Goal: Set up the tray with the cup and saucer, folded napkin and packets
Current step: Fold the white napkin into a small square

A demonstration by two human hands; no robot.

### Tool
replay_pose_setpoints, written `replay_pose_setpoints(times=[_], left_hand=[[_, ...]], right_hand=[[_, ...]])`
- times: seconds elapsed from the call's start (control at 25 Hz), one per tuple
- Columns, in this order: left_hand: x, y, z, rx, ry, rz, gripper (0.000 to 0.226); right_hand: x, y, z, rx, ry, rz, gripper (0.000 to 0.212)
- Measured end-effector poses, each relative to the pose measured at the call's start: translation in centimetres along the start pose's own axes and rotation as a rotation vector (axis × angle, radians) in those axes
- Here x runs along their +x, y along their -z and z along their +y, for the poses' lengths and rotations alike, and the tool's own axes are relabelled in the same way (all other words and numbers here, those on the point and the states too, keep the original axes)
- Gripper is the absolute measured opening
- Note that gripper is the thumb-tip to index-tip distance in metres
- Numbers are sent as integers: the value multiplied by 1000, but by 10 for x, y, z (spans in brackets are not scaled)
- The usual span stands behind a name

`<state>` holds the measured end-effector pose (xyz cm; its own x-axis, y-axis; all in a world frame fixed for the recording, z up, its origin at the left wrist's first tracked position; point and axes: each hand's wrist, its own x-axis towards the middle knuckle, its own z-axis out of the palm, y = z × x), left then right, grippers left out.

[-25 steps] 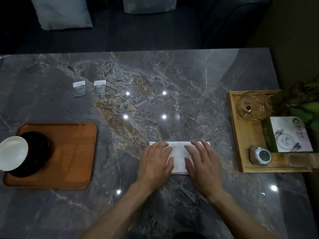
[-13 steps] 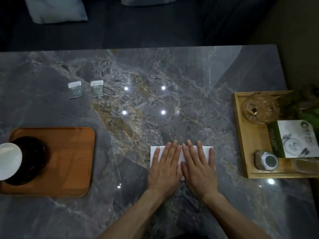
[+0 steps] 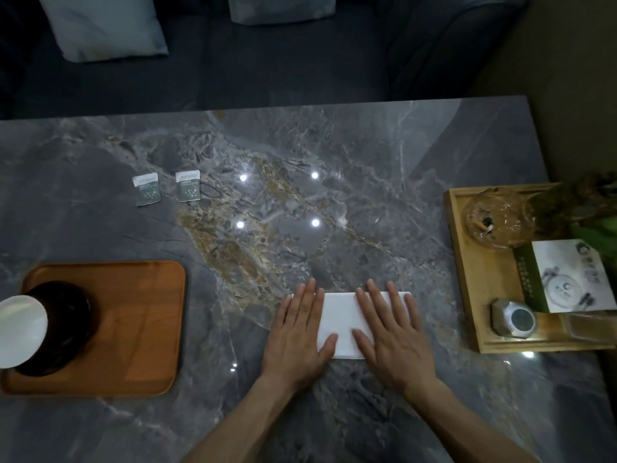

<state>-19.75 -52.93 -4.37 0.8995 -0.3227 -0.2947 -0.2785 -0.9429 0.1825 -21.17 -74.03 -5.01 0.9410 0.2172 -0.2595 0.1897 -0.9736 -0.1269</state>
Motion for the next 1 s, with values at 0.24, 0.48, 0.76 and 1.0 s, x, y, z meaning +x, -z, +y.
replay_pose_setpoints(times=[0.24,0.48,0.76,1.0], left_hand=[[-7,2,-16,0,35,-5,80],[-13,2,-20,20,89,-21,79],[-16,-4,-28,37,81,-33,78],[-17,2,-25,48,86,-64,77]], right_hand=[[-6,4,15,14,-116,-27,76],[-11,5,24,18,-71,-6,73],[-20,-3,35,57,-103,17,71],[-18,1,34,67,-101,13,70]])
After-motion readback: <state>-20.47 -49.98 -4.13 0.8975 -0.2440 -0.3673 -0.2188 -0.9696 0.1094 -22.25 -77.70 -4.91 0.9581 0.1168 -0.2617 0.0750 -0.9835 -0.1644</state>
